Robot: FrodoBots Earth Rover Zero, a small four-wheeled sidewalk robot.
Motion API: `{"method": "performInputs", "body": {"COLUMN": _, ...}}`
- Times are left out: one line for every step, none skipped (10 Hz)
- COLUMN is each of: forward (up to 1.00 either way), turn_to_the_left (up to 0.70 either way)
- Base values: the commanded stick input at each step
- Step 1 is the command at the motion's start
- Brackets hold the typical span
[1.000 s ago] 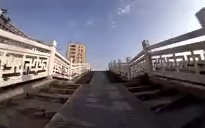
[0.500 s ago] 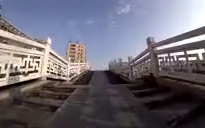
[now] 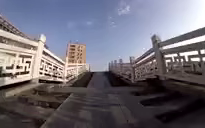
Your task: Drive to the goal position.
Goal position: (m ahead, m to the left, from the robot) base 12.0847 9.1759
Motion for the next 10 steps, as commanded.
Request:
{"method": "performInputs", "body": {"forward": 0.70, "turn_to_the_left": 0.00}}
{"method": "performInputs", "body": {"forward": 0.70, "turn_to_the_left": 0.00}}
{"method": "performInputs", "body": {"forward": 0.70, "turn_to_the_left": 0.00}}
{"method": "performInputs", "body": {"forward": 0.70, "turn_to_the_left": 0.00}}
{"method": "performInputs", "body": {"forward": 0.70, "turn_to_the_left": 0.00}}
{"method": "performInputs", "body": {"forward": 0.70, "turn_to_the_left": 0.00}}
{"method": "performInputs", "body": {"forward": 0.70, "turn_to_the_left": 0.00}}
{"method": "performInputs", "body": {"forward": 0.70, "turn_to_the_left": 0.00}}
{"method": "performInputs", "body": {"forward": 0.70, "turn_to_the_left": 0.00}}
{"method": "performInputs", "body": {"forward": 0.70, "turn_to_the_left": 0.00}}
